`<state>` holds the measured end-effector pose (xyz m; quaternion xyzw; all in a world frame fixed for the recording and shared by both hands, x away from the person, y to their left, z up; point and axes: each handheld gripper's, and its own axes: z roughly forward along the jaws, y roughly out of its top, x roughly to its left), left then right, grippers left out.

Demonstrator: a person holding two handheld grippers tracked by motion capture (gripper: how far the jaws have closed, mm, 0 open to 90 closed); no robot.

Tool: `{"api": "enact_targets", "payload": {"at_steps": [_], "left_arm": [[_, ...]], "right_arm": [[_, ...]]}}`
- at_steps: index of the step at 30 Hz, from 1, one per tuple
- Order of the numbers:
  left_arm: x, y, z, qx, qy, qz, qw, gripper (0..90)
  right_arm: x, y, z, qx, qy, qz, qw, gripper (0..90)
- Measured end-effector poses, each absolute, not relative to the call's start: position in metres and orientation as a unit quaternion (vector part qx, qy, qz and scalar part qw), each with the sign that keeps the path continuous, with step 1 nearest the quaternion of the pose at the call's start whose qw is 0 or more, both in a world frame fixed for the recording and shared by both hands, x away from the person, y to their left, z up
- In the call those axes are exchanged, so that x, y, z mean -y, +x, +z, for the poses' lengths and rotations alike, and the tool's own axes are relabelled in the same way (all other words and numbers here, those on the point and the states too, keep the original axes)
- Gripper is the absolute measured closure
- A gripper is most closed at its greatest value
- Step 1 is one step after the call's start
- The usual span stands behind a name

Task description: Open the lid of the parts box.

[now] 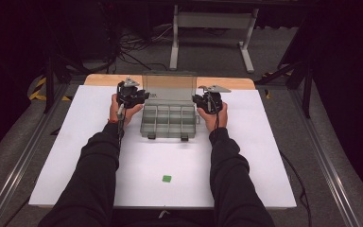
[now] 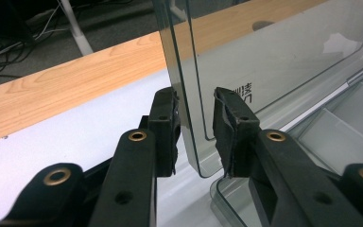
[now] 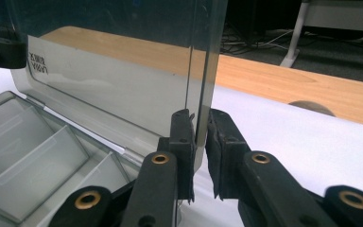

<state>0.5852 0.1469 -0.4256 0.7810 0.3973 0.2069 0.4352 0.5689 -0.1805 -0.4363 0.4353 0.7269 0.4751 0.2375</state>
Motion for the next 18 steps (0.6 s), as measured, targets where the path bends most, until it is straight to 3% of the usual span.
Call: {"api": "enact_targets", "payload": {"at_steps": [18], "left_arm": [[-0.1454,0.5871,-0.4352,-0.408,0.793,0.197,0.406,75.1]], "right_arm": [[0.1771,0.5684,-0.4446,-0.731,0.448,0.456,0.239,81.5]]}}
